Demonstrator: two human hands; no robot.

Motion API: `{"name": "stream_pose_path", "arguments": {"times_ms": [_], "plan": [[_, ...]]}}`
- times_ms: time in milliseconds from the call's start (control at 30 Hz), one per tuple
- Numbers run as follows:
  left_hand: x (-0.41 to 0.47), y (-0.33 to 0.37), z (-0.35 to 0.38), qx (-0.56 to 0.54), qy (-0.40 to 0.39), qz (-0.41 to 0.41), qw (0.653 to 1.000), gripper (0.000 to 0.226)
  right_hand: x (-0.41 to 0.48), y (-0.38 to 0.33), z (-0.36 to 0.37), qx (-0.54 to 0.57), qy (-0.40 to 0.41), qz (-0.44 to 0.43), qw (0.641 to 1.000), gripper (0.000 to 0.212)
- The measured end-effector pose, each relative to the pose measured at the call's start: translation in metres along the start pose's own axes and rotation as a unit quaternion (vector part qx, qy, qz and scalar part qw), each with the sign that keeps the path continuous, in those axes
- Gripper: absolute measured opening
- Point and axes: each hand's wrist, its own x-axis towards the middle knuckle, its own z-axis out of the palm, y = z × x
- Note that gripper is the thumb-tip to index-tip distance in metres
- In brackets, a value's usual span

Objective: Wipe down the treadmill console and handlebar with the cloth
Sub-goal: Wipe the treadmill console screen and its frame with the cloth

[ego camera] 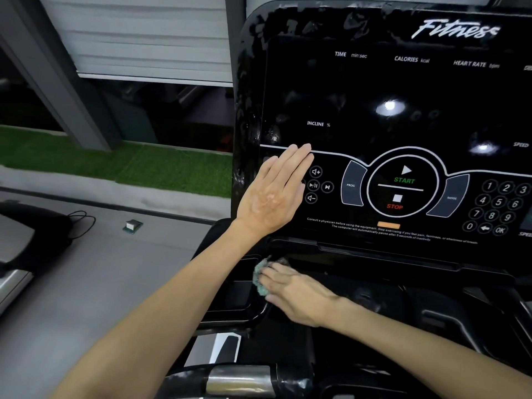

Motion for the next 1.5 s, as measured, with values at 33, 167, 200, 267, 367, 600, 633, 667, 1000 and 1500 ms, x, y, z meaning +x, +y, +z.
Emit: {"name": "stream_pose_path", "arguments": {"times_ms": [33, 167, 200, 267, 367, 600, 633, 667, 1000, 1500], "plan": [[0.000, 0.000, 0.000, 0.000, 0.000, 0.000, 1.000, 0.048, 0.009, -0.004, 0.001, -0.004, -0.025, -0.008, 1.000, 0.044], [0.000, -0.001, 0.000, -0.004, 0.000, -0.002, 1.000, 0.047, 0.020, -0.009, 0.006, -0.026, -0.002, -0.025, 0.999, 0.023], [0.000, -0.001, 0.000, -0.004, -0.001, -0.001, 1.000, 0.047, 0.016, -0.006, 0.008, -0.020, 0.006, -0.027, 0.999, 0.020], [0.000, -0.002, -0.001, -0.001, -0.002, 0.000, 1.000, 0.047, 0.002, 0.001, 0.009, -0.011, 0.027, -0.021, 0.999, 0.030], [0.000, -0.001, -0.001, 0.004, -0.003, 0.000, 1.000, 0.047, -0.023, 0.015, -0.001, -0.006, 0.041, 0.019, 0.999, 0.044], [0.000, 0.000, -0.002, 0.005, 0.000, 0.000, 1.000, 0.047, -0.033, 0.023, -0.010, -0.015, 0.032, 0.047, 0.998, 0.030], [0.000, 0.000, -0.001, 0.003, 0.001, 0.000, 1.000, 0.047, -0.023, 0.018, -0.007, 0.005, 0.020, 0.033, 0.999, 0.037], [0.000, 0.000, -0.001, 0.001, 0.002, 0.001, 1.000, 0.047, -0.014, 0.014, -0.005, 0.027, 0.010, 0.019, 0.999, 0.039], [0.001, -0.001, -0.003, -0.008, 0.003, 0.000, 1.000, 0.047, -0.009, 0.003, -0.013, 0.058, -0.044, -0.080, 0.994, 0.018], [0.000, 0.000, -0.001, -0.004, -0.008, -0.007, 1.000, 0.049, -0.087, 0.022, -0.032, 0.049, -0.002, 0.157, 0.986, 0.052]]}}
